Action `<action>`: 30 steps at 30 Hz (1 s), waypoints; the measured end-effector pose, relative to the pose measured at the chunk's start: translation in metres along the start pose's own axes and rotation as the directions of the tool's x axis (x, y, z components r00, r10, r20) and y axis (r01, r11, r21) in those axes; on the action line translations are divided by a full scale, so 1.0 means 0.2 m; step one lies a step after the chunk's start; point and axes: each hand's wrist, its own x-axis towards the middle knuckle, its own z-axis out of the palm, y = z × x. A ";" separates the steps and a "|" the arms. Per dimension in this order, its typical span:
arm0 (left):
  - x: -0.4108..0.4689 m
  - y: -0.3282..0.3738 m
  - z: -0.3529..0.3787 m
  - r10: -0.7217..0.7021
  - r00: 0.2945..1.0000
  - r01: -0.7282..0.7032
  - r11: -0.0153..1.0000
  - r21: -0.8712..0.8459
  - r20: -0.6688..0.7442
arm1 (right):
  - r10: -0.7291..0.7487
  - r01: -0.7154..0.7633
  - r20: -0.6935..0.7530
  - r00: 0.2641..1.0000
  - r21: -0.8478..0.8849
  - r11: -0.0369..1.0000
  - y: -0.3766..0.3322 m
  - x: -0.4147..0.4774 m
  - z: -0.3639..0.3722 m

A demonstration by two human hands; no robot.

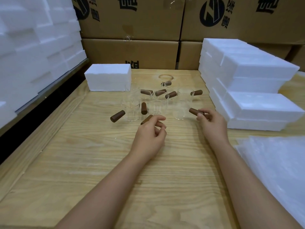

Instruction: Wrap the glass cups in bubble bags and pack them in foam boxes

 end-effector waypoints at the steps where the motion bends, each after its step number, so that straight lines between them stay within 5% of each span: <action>1: 0.00 0.00 0.00 -0.010 1.000 0.010 1.000 -0.001 -0.009 | 0.030 -0.030 -0.002 1.000 0.035 0.999 0.01 -0.01 -0.02; 8: -0.01 0.00 0.01 -0.048 0.998 0.044 0.994 0.097 0.040 | 0.021 -0.045 0.102 0.995 0.238 0.970 -0.02 -0.08 -0.05; 16: -0.03 0.02 0.00 0.011 0.991 -0.030 0.989 0.148 0.132 | -0.108 0.114 0.152 0.982 -0.028 0.993 -0.04 -0.14 0.05; 22: -0.06 0.07 -0.01 0.103 0.994 -0.094 0.979 -0.184 0.043 | -0.380 0.358 -0.170 0.909 -0.149 0.922 -0.14 -0.24 0.11; 25: -0.05 0.06 0.00 0.144 0.988 -0.128 0.961 -0.247 0.048 | -0.516 0.491 -0.217 0.829 -0.160 0.856 -0.17 -0.28 0.13; 30: -0.02 0.05 0.00 0.158 0.987 -0.147 0.968 -0.205 0.039 | -0.508 0.486 -0.202 0.837 -0.149 0.861 -0.15 -0.26 0.15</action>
